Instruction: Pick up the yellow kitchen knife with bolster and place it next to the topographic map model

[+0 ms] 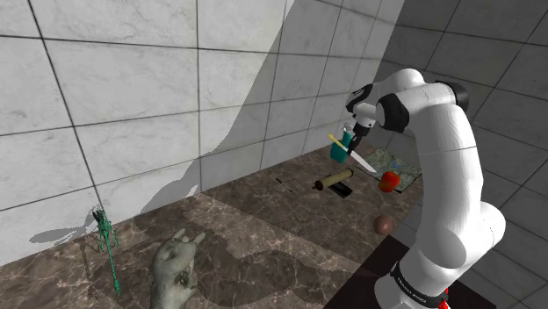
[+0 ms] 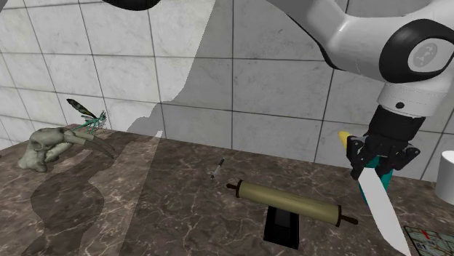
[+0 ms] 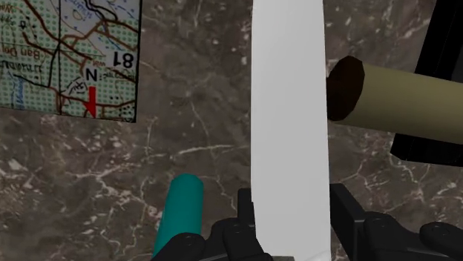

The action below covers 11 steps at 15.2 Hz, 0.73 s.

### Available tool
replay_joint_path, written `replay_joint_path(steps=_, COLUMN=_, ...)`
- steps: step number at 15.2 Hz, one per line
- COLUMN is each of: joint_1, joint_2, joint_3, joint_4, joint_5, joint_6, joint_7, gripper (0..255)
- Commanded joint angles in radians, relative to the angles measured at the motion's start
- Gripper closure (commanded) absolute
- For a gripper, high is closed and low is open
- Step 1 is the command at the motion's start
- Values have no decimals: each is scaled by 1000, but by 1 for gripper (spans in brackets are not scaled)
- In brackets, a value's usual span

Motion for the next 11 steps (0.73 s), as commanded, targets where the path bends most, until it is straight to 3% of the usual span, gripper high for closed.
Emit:
replay_joint_path(steps=1, joint_1=-5, joint_2=14, joint_3=7, joint_4=-5, joint_5=10, joint_6=17, joint_7=-8, gripper=255)
replay_joint_path(steps=11, joint_1=-28, joint_2=89, joint_3=47, joint_4=-19, joint_5=59, joint_6=98, joint_7=-40, gripper=255)
